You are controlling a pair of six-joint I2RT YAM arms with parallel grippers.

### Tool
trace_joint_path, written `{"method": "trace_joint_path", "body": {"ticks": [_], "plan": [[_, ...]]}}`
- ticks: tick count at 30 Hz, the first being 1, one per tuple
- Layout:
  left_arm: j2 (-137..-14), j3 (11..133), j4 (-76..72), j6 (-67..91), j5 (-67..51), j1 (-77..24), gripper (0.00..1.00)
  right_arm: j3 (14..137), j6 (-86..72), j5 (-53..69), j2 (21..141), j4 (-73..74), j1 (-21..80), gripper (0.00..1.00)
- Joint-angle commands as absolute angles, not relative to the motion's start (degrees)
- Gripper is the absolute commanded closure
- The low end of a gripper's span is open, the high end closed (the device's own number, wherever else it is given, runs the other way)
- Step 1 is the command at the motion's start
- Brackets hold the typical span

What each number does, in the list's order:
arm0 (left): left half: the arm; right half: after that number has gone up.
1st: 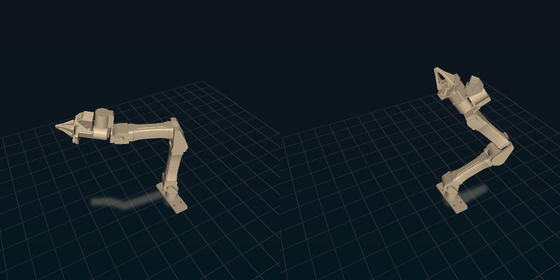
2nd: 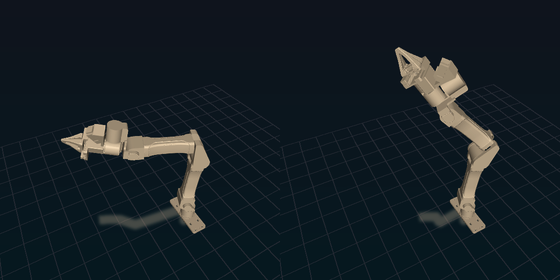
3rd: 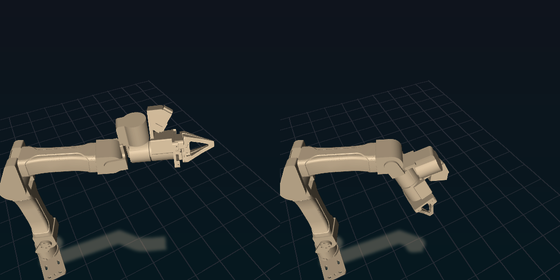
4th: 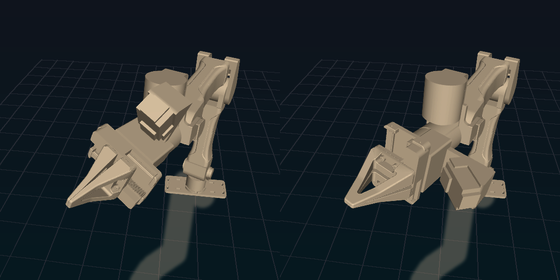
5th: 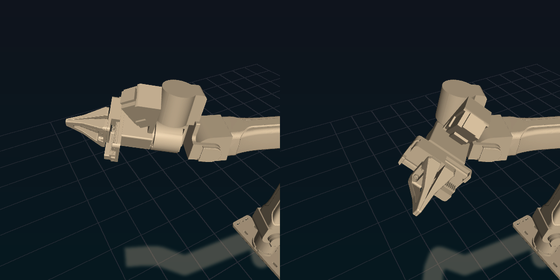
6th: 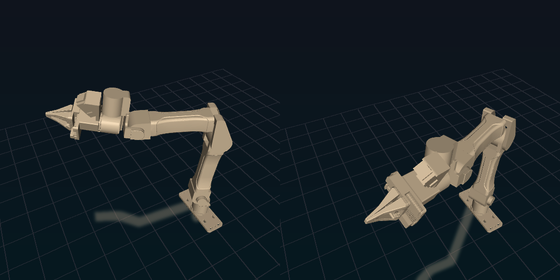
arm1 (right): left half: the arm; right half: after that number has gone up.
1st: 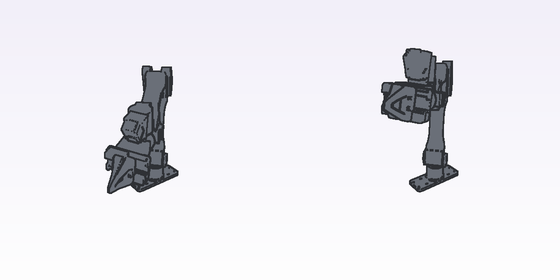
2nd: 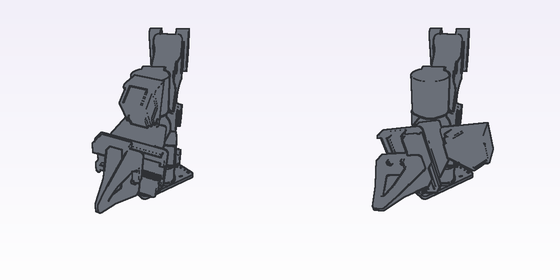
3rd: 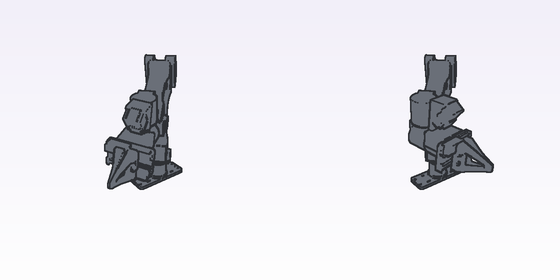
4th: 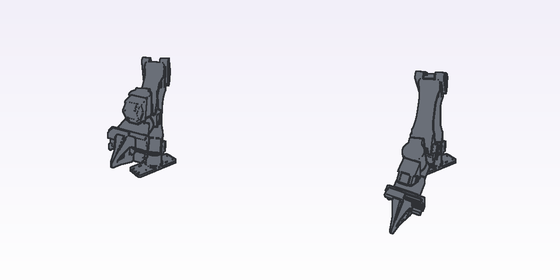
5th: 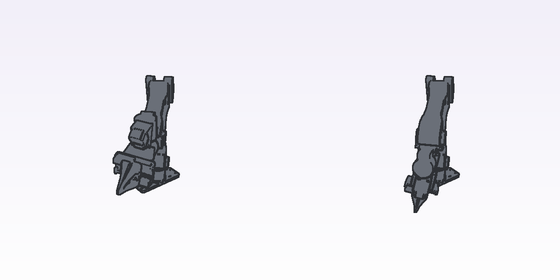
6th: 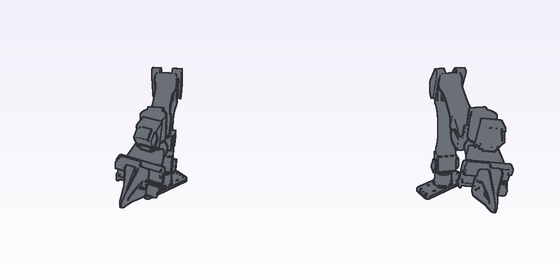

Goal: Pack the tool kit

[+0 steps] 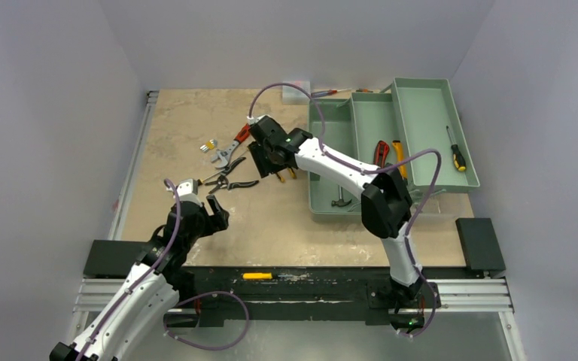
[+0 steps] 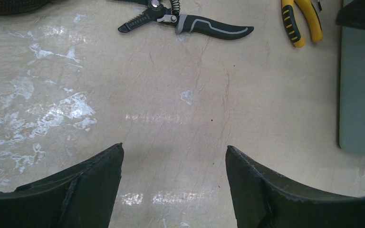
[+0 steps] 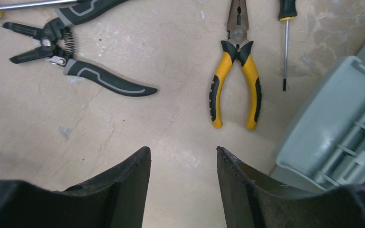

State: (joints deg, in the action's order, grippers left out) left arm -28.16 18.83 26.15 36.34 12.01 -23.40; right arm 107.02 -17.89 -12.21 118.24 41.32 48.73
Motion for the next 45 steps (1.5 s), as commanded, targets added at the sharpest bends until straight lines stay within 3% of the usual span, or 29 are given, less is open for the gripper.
{"method": "trace_joint_path", "body": {"ticks": [1,9,22,32,40,43,45], "plan": [[-28.6,20.4,23.7,35.5,11.9,-23.7,0.24,111.4,-20.8,-14.6,121.1,43.1,49.0,0.49],[-28.7,20.4,23.7,35.5,11.9,-23.7,0.24,112.2,-24.7,-17.1,126.6,43.4,48.3,0.53],[-28.4,20.4,23.9,35.6,12.2,-23.7,0.24,113.2,-27.2,-10.1,132.1,39.8,42.8,0.62],[-28.5,20.4,24.2,35.8,12.5,-23.7,0.24,112.7,-24.8,-9.2,133.4,41.5,44.1,0.90],[-28.6,20.6,24.2,35.8,12.5,-23.7,0.24,111.3,-24.7,-10.8,132.6,41.1,44.5,0.61],[-28.6,20.5,24.3,35.8,12.5,-23.7,0.24,112.6,-25.3,-10.5,134.3,41.6,44.6,0.61],[-28.8,20.6,24.3,35.7,12.4,-23.7,0.24,113.5,-25.5,-10.5,135.3,42.2,44.5,0.67]]}}
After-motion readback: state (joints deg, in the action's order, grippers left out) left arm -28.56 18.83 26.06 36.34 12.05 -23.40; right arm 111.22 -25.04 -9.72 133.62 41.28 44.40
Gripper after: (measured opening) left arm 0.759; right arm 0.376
